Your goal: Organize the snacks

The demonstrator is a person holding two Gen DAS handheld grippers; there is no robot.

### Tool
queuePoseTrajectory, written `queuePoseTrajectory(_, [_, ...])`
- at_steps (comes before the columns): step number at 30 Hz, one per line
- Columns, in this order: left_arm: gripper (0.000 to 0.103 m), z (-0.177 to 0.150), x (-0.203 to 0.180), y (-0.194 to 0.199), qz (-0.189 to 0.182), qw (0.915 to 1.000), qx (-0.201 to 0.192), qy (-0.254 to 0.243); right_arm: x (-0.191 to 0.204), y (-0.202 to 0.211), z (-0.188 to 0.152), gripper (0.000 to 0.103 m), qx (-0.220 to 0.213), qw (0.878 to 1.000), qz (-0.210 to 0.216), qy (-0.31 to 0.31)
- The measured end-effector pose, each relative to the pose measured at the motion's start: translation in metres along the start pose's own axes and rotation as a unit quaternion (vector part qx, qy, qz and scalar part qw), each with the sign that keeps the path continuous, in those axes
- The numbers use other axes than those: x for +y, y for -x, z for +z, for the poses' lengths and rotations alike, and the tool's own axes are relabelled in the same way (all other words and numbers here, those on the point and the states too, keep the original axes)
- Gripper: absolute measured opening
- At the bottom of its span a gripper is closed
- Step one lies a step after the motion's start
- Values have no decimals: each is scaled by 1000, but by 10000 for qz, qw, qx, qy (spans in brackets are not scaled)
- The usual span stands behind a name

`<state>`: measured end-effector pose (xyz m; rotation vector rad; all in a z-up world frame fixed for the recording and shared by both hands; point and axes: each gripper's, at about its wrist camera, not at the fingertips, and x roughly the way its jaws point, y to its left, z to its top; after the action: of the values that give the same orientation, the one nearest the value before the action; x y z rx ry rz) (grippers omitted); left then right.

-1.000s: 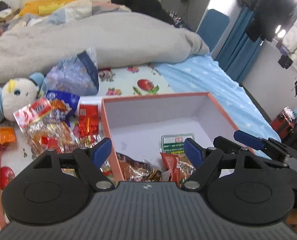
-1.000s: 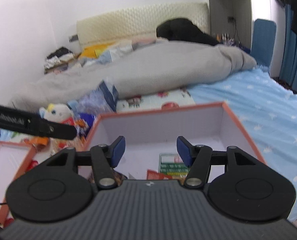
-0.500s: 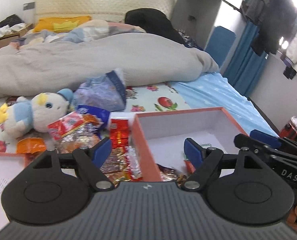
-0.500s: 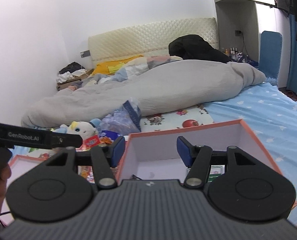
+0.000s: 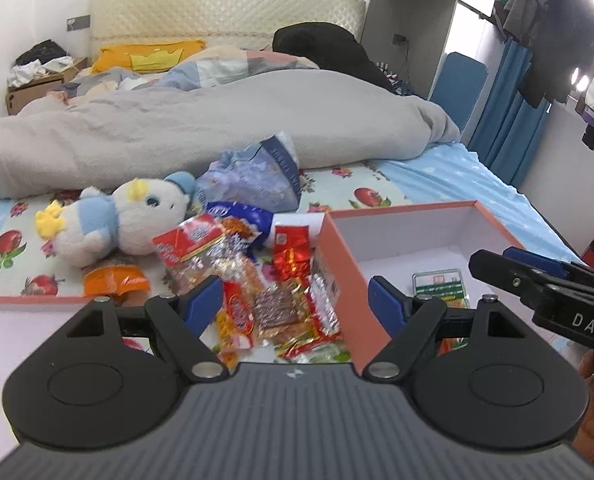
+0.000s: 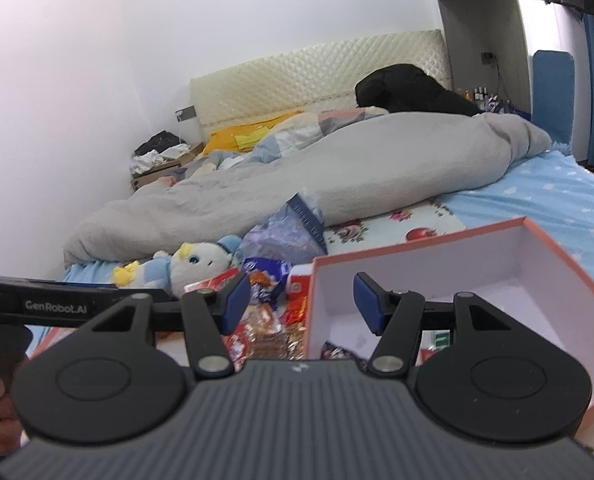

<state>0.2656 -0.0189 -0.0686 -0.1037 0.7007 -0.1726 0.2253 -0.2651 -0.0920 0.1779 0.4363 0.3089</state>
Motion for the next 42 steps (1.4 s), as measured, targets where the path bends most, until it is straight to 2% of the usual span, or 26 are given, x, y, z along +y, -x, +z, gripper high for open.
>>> queuePoseTrajectory(5, [83,-18,16,12,199,9997,53,124,22,-1,-13,60,164,9997,-54,148])
queuePoseTrajectory(9, [84,-43,16,19,405,9991,130,-58,35,3,-31,60,380,9991,-72,183])
queuePoseTrajectory(19, [85,-91,36,39,499,9969,317,524,37,19,-62,60,757,9969,-182,104])
queuePoseTrajectory(27, [91,-121,21,40,452,9964,388,603,39,21,-82,60,1077,9939,33,242])
queuePoseTrajectory(31, [92,-127,25,28,544,9943,448,797,43,18,-87,60,1221,9918,108,372])
queuePoseTrajectory(35, [92,-124,45,13,548,9905,423,1192,51,9,-88,60,1272,9901,205,561])
queuePoseTrajectory(39, [92,-114,73,-6,466,9844,460,1636,62,-5,-90,60,1331,9873,346,797])
queuePoseTrajectory(42, [92,-107,99,-22,398,9761,418,2093,72,-20,-92,60,1375,9837,442,1072])
